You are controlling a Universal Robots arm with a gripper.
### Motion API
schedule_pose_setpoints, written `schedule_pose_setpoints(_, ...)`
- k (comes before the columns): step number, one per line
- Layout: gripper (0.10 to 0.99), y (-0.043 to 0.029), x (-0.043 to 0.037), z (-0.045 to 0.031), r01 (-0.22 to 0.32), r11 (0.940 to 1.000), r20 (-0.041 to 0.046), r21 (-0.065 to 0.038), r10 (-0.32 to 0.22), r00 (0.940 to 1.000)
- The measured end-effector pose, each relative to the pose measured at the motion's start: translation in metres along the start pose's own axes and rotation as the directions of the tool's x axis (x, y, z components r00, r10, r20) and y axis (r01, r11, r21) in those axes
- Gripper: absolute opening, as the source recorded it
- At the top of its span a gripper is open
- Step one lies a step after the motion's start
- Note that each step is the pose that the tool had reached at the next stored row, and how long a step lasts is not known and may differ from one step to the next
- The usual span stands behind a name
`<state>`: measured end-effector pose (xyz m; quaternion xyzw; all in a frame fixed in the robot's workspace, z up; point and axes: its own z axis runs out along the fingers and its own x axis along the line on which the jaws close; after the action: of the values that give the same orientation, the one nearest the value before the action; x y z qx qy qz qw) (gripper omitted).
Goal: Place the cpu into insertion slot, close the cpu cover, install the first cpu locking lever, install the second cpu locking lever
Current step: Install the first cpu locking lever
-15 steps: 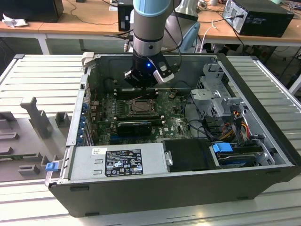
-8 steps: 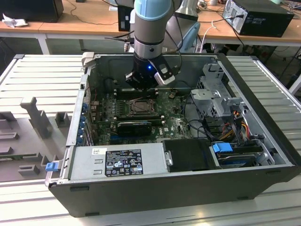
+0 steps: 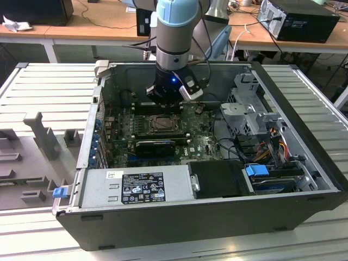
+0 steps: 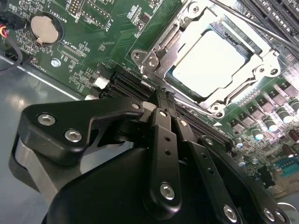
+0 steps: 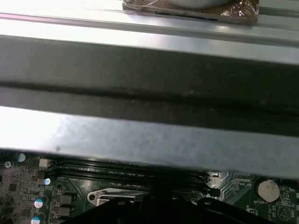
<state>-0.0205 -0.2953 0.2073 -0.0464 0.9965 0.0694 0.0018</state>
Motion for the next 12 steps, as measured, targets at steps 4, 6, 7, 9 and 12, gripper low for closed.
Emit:
schedule_pose_setpoints(4,0.106,-0.0003,-0.0002,0.0018,0.000,1.0000,-0.0008,0.007,0.000,1.0000)
schedule_pose_setpoints(6,0.106,-0.0003,-0.0001,0.0023,0.000,0.9999,-0.0011,0.012,0.000,1.0000)
schedule_pose_setpoints(7,0.106,-0.0004,-0.0001,0.0030,0.000,0.9999,-0.0015,0.017,0.000,1.0000)
schedule_pose_setpoints(9,0.106,-0.0006,-0.0001,0.0042,0.000,0.9997,-0.0023,0.024,0.000,1.0000)
schedule_pose_setpoints(12,0.106,-0.0010,-0.0002,0.0068,0.000,0.9995,-0.0032,0.031,0.000,1.0000)
